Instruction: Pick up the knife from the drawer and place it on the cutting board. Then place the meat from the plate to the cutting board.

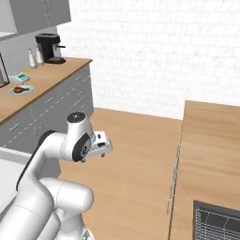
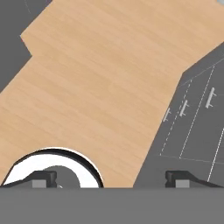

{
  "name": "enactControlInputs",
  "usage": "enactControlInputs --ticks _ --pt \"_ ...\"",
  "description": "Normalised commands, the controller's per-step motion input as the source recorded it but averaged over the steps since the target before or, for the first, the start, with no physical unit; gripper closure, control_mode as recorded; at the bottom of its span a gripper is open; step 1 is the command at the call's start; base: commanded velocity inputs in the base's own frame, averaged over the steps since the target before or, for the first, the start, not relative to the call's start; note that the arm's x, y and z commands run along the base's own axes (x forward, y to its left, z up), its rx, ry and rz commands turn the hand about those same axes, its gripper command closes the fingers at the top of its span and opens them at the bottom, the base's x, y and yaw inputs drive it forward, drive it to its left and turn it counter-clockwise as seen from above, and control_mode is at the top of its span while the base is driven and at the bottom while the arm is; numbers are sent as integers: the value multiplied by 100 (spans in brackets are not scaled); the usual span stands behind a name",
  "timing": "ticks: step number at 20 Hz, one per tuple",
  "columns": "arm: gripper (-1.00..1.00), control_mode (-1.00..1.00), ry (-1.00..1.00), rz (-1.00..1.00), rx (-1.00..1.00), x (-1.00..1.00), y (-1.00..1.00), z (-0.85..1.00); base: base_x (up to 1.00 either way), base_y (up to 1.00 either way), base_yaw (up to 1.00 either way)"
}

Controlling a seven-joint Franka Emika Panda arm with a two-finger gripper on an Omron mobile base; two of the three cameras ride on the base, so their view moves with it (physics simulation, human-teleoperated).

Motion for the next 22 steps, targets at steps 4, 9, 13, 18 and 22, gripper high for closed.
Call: enactControlInputs --ticks 4,9,13,18,22 --pt "-100 100 0 0 0 0 0 0 100 9 -5" --pt "-100 100 0 0 0 0 0 0 100 7 -4" --pt "-100 100 0 0 0 0 0 0 100 2 21" --pt "-100 100 0 0 0 0 0 0 97 -2 72" --pt "-100 100 0 0 0 0 0 0 80 -4 80"
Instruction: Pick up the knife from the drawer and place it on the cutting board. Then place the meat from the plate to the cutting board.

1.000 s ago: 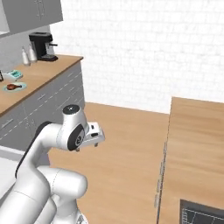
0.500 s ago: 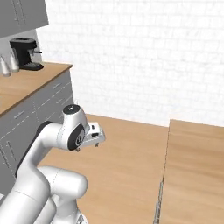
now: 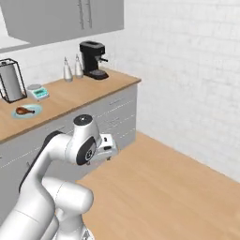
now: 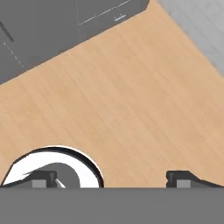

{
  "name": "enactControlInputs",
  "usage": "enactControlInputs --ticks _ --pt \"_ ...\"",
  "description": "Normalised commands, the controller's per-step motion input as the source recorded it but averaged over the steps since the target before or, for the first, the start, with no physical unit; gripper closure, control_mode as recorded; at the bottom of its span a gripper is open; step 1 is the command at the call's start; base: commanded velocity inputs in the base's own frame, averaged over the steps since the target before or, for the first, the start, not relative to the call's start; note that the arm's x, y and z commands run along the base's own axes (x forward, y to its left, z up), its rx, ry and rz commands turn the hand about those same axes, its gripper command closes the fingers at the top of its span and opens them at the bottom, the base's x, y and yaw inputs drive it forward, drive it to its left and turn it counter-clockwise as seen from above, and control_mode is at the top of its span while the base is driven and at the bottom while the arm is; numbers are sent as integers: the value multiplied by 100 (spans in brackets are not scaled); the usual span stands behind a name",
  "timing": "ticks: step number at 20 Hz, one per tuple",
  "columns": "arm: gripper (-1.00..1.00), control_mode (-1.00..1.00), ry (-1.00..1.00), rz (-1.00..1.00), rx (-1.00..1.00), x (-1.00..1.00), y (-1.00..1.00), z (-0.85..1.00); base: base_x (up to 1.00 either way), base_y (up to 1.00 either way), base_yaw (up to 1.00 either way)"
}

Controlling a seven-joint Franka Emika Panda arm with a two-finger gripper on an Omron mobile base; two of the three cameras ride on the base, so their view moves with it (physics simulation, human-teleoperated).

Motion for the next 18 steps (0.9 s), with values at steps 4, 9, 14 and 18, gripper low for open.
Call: enactControlInputs --ticks 4,9,14,18 --pt "-100 100 0 0 0 0 0 0 92 -9 77" --pt "-100 100 0 0 0 0 0 0 100 -12 71" --pt "-100 100 0 0 0 0 0 0 99 -17 65" --pt "-100 100 0 0 0 0 0 0 76 -15 74"
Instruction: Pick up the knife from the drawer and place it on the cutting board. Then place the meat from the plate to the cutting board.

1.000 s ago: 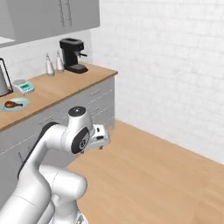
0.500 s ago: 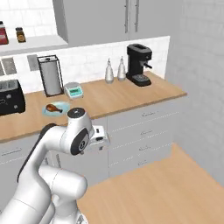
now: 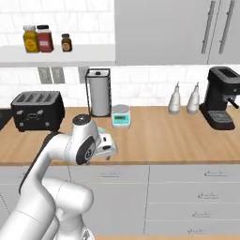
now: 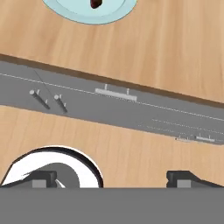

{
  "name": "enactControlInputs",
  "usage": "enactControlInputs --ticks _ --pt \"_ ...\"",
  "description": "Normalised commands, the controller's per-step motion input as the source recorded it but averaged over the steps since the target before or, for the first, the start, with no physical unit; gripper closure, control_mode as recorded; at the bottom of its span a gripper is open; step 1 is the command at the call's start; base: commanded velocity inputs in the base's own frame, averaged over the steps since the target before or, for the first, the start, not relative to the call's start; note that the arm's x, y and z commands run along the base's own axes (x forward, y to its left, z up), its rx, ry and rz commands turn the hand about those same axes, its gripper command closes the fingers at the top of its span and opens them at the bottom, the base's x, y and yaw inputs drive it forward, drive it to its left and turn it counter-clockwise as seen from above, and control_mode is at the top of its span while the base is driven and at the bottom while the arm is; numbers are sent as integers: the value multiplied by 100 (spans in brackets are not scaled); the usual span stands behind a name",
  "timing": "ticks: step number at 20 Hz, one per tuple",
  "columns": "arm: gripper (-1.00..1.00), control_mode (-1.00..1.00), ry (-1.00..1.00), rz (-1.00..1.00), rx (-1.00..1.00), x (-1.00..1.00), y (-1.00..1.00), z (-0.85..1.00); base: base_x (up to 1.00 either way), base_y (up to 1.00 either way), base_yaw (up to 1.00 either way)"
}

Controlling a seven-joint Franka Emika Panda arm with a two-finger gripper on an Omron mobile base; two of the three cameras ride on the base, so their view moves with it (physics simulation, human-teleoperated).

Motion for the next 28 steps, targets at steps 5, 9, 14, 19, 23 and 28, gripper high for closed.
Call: enactControlInputs --ticks 5,9,14,19,23,28 --pt "-100 100 0 0 0 0 0 0 36 -53 63" --pt "-100 100 0 0 0 0 0 0 56 -35 50" --pt "-100 -100 -3 2 0 79 7 27 17 -1 5" --pt "-100 -100 0 0 0 94 7 17 0 0 0" --pt "-100 -100 0 -8 0 63 5 -17 0 0 0" --pt "-100 -100 5 -2 1 22 10 -33 0 0 0"
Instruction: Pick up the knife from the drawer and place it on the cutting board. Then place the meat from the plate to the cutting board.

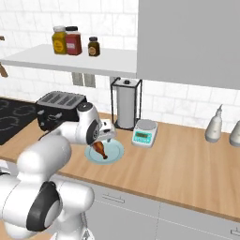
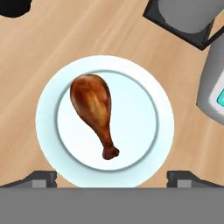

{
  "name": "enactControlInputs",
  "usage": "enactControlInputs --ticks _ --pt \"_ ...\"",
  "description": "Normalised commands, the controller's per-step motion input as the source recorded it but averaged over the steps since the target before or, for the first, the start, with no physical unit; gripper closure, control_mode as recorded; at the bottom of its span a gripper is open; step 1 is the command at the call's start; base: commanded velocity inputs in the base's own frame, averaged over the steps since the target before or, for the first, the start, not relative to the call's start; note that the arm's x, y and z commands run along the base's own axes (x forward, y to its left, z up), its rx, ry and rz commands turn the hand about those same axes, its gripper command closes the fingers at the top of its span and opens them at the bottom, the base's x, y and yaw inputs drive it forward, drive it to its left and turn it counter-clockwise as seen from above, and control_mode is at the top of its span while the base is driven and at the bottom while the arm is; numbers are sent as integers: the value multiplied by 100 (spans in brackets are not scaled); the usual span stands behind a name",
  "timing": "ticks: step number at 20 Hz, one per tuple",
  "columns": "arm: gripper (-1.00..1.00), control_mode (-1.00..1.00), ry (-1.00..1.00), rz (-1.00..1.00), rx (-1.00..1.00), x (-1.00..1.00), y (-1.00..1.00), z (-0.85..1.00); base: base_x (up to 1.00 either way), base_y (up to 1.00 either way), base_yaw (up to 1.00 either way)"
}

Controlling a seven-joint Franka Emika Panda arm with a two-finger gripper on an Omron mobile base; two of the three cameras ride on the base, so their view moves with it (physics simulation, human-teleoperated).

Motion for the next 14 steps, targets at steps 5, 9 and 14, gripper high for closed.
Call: enactControlInputs --ticks 5,9,14 --pt "-100 -100 9 0 0 0 8 -45 0 0 0" --pt "-100 -100 2 0 0 21 16 -34 0 0 0" --pt "-100 -100 0 0 0 50 18 -13 0 0 0"
